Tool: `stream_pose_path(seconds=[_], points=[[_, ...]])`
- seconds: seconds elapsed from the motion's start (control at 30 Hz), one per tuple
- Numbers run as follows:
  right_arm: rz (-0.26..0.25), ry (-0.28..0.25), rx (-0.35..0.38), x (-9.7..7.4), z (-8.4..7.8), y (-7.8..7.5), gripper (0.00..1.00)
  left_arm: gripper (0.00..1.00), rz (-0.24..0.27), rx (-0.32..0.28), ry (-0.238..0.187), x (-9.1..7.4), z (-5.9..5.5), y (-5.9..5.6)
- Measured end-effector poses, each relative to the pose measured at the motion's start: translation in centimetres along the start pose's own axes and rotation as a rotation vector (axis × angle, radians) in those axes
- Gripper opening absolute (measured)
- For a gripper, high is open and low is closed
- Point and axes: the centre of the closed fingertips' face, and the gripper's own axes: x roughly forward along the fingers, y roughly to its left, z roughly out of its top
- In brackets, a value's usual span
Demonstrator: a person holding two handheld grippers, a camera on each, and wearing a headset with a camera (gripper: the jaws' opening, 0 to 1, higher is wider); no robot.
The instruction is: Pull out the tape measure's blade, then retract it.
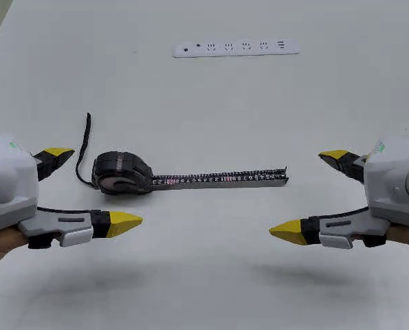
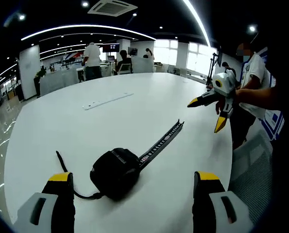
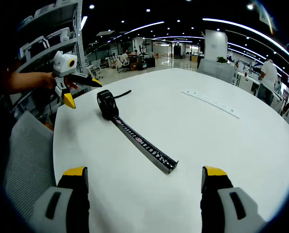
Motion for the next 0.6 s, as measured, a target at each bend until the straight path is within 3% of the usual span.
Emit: stream_pose_path(seconds=[0.23,0.27,0.3,0.6], points=[[0.000,0.007,0.007,-0.1,-0.2,0.1,0.99,1.00,0.005,-0.006,-0.002,-0.1,-0.1,-0.1],[-0.013,0.017,0.035,-0.2,-0.6,0.4,0.99,1.00,0.024,-0.019,-0.005,-0.2,-0.3,-0.3],[-0.066,-0.026,0.076,-0.7,0.0,1.3,0.99,1.00,0.071,-0.056,-0.016,-0.9,-0.6,-1.4],[-0.111,-0.068,0.125,-1.3,0.8,2.5,0.99,1.00,0.141,-0.110,-0.065,-1.7,-0.5,-2.5]])
